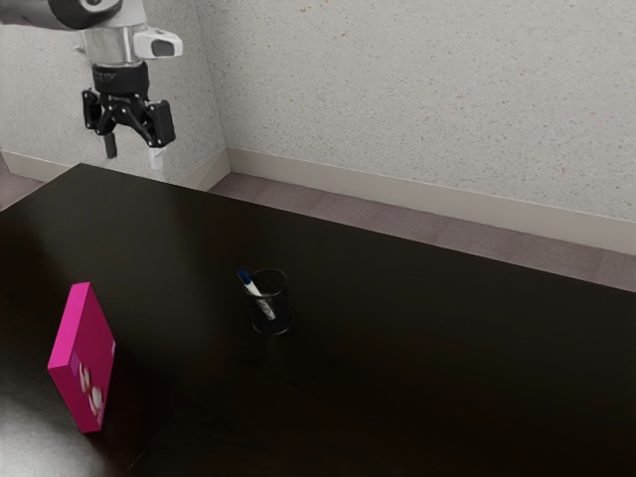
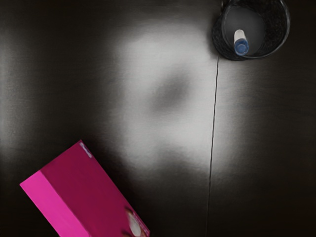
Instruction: Take the marker out of the pen holder and place it to the left of the pen holder.
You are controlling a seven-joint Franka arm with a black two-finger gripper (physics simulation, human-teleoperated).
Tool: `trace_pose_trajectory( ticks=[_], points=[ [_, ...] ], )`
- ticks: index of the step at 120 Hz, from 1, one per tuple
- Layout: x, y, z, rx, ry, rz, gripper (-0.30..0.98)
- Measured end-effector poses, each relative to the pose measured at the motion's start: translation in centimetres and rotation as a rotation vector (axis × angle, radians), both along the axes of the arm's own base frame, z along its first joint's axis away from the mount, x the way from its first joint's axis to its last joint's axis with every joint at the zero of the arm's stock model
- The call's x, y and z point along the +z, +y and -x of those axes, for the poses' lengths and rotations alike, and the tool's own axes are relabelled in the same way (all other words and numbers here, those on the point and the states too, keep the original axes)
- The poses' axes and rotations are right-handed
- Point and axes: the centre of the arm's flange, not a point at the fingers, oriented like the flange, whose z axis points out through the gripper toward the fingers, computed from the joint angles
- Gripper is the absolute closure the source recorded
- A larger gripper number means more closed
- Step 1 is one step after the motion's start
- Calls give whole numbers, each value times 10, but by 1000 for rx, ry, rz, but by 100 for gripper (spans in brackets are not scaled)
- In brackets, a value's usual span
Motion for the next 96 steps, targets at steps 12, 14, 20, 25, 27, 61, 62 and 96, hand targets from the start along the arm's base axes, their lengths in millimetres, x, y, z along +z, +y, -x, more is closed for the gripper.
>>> trace_pose_trajectory(
  ticks=[12, 14, 20, 25, 27, 61, 62, 96],
  points=[
    [4, 0, -7, -13, -57, -5, 0],
    [4, 1, -8, -14, -64, -6, 0],
    [6, 2, -10, -17, -83, -8, 0],
    [6, 4, -11, -16, -95, -3, 0],
    [7, 5, -12, -14, -99, -1, 0],
    [-96, -236, -26, -754, 204, -301, 2],
    [-105, -237, -28, -768, 222, -308, 2],
    [-207, -177, -68, -957, 443, -349, 1]
  ],
)
